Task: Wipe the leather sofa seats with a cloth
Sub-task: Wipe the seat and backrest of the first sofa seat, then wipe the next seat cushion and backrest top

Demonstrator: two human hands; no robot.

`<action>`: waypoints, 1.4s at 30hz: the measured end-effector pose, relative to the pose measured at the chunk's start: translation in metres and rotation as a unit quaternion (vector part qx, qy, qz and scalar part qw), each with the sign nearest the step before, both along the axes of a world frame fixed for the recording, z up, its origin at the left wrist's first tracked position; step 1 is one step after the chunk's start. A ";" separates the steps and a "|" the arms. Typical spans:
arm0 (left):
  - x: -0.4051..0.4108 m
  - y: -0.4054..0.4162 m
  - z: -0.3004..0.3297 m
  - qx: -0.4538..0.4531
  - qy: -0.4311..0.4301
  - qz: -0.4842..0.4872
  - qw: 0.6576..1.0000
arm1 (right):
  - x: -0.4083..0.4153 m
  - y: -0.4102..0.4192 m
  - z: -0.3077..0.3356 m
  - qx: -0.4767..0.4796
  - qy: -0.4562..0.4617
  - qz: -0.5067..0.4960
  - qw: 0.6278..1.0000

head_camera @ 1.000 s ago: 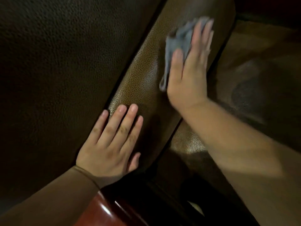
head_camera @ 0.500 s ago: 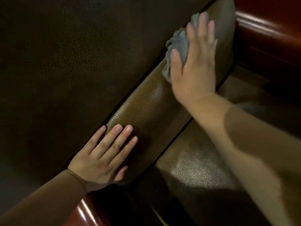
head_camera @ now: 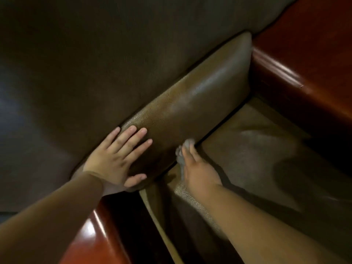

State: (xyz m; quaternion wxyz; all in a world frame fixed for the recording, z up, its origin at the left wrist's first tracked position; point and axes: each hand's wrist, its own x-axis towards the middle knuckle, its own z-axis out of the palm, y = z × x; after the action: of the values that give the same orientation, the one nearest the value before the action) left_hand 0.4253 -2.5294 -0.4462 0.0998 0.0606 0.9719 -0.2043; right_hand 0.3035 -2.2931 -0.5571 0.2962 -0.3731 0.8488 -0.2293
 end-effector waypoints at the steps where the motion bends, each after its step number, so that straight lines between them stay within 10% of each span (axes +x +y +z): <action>1: 0.000 0.015 0.004 0.016 -0.008 0.047 0.999 | 0.001 0.016 0.011 0.037 -0.046 0.000 0.998; 4: -0.010 0.089 0.032 0.145 -0.075 0.269 0.949 | -0.004 0.074 0.062 0.114 -0.119 -0.072 0.984; 8: 0.016 0.225 0.058 0.409 -0.152 0.476 0.764 | -0.008 0.169 0.133 0.121 -0.194 -0.227 0.947; 12: 0.084 0.307 0.104 0.446 -0.210 0.456 0.741 | -0.001 0.268 0.201 0.158 -0.213 -0.232 0.936; 29: -0.061 0.463 0.318 0.329 -0.175 0.309 0.875 | -0.003 0.576 0.423 0.149 -0.075 -0.272 0.948; 42: -0.278 0.772 0.334 0.389 -0.181 0.243 0.870 | -0.204 0.833 0.484 0.146 -0.038 -0.278 0.949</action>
State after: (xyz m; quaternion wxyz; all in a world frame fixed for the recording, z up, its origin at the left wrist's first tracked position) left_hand 0.1475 -1.7573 -0.1122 0.2884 -0.1075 0.9218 0.2358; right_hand 0.0996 -1.4604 -0.0728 0.3038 -0.0665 0.9312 -0.1903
